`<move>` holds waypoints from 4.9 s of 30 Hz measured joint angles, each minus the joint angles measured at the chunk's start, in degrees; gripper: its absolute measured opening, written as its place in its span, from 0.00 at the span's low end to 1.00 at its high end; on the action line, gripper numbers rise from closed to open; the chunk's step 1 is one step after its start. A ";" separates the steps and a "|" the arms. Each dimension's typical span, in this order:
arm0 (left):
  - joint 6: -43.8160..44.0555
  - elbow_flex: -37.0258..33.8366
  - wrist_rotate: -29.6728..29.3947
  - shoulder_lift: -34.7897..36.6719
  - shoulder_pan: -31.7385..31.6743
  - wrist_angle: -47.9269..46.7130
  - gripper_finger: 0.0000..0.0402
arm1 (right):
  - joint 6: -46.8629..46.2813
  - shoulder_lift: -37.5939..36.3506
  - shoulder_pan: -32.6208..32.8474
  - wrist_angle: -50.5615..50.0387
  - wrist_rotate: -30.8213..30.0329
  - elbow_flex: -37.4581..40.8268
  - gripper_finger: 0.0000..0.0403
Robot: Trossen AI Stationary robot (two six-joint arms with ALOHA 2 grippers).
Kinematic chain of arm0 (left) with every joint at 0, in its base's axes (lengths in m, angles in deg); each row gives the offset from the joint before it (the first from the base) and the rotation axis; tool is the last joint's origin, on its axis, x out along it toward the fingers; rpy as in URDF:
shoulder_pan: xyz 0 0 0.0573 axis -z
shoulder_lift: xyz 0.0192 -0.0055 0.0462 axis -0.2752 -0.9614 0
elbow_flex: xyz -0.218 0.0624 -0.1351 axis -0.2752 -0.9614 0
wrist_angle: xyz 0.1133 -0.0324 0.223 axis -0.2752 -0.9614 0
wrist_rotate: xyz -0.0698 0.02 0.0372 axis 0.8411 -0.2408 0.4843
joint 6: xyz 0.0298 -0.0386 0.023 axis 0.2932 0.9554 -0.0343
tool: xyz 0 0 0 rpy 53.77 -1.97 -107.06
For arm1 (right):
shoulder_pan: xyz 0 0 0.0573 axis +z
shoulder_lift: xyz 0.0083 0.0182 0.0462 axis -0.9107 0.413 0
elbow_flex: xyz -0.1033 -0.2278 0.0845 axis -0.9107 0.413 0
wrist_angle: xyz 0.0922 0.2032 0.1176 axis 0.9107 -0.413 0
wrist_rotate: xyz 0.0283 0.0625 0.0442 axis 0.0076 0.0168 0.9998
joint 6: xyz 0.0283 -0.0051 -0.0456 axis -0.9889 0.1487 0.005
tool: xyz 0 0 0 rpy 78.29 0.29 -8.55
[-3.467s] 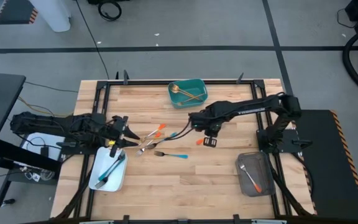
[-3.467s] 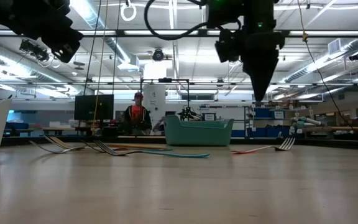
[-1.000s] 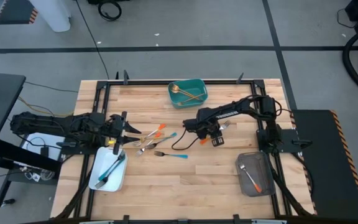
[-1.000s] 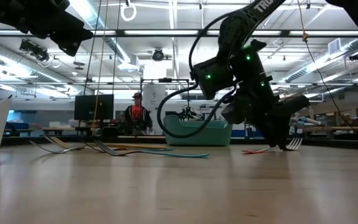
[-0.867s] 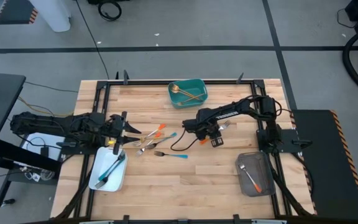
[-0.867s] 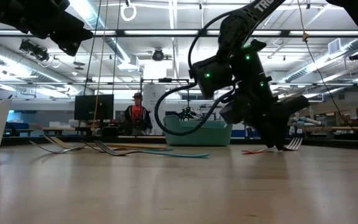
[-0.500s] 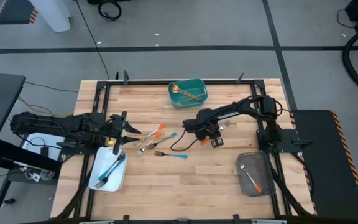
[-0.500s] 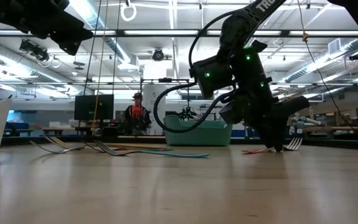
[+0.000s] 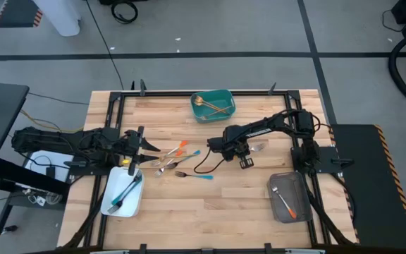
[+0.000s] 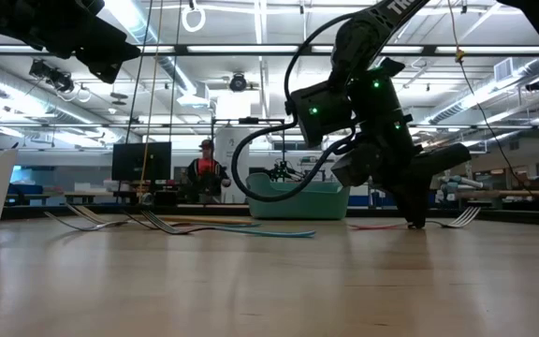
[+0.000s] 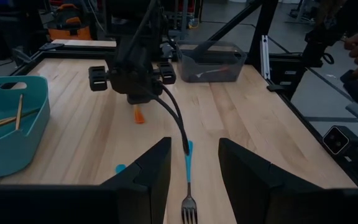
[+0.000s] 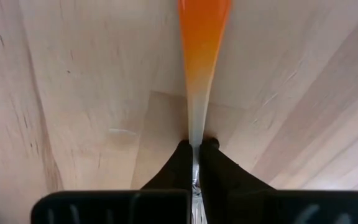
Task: Sort silverware by color (type)
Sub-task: Put the orange fork into the black bin
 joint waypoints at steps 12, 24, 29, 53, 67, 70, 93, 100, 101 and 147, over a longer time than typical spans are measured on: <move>-0.04 0.00 0.01 -0.01 0.00 -0.01 0.35 | -3.42 0.22 2.00 -2.25 -1.85 0.06 0.03; -0.03 -0.01 0.00 0.00 0.00 -0.01 0.35 | -4.68 0.41 2.20 -6.79 -2.40 -3.98 0.03; -0.56 -0.02 -1.63 -0.02 0.00 0.03 0.35 | -4.87 0.37 2.27 -9.42 -3.14 -6.84 0.03; -31.98 -0.07 -23.63 -0.02 -0.02 32.93 0.35 | -28.13 0.20 8.26 -20.35 -4.51 -18.70 0.04; -37.39 -0.01 -21.85 -0.57 -0.98 51.20 0.35 | -36.21 -0.31 13.37 -24.98 -9.01 -27.81 0.04; -37.99 0.00 -20.74 -2.25 -3.17 52.08 0.35 | -37.81 -1.18 14.32 -25.29 -7.35 -29.73 0.04; -32.04 0.14 -6.57 -15.45 -16.29 62.28 0.35 | -62.13 -9.81 25.09 -25.18 -3.56 -29.79 0.04; -31.58 1.78 -3.32 -17.98 -18.34 62.00 0.35 | -74.93 -9.82 30.17 -24.87 -3.08 -29.32 0.04; -31.74 1.97 -3.30 -18.33 -18.66 62.14 0.35 | -77.20 -9.84 31.06 -24.62 -3.14 -28.78 0.04; -30.97 2.67 -3.32 -22.95 -20.44 66.88 0.35 | -109.43 -9.75 51.97 -25.16 10.68 -9.46 0.04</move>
